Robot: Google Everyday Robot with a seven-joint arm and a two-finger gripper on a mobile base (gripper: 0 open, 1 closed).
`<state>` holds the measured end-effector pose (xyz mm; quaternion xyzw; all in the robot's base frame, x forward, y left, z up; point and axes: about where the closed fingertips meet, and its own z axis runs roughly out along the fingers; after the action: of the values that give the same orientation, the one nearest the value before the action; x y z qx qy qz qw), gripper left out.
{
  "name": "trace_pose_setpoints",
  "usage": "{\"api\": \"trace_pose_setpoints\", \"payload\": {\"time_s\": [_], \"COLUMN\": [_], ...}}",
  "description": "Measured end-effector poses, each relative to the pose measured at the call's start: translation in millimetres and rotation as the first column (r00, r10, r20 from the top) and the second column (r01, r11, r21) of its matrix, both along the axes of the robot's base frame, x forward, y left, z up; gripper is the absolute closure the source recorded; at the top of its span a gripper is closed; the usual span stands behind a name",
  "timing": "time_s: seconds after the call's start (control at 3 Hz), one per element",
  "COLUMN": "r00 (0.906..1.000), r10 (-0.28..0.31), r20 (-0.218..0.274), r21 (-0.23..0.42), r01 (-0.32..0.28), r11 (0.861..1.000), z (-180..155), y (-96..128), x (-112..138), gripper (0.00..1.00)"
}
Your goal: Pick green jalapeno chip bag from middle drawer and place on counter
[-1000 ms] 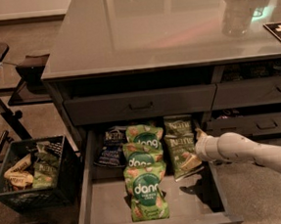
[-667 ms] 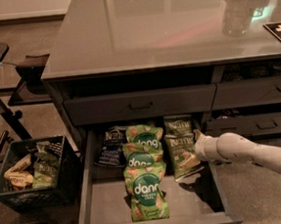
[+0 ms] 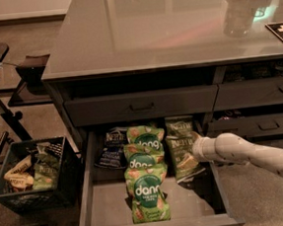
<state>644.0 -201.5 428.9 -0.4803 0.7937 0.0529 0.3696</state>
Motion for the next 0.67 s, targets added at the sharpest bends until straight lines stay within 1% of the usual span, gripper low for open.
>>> {"api": "trace_pose_setpoints", "payload": {"time_s": [0.33, 0.67], "r00": [0.9998, 0.9994], "r10": [0.013, 0.022], "r20": [-0.012, -0.027], "r21": [0.006, 0.007], "r01": [-0.013, -0.022], "r11": [1.0, 1.0], "z": [-7.8, -15.5], "y": [4.6, 7.2], "x": [3.8, 4.9], "gripper": [0.12, 0.21]}}
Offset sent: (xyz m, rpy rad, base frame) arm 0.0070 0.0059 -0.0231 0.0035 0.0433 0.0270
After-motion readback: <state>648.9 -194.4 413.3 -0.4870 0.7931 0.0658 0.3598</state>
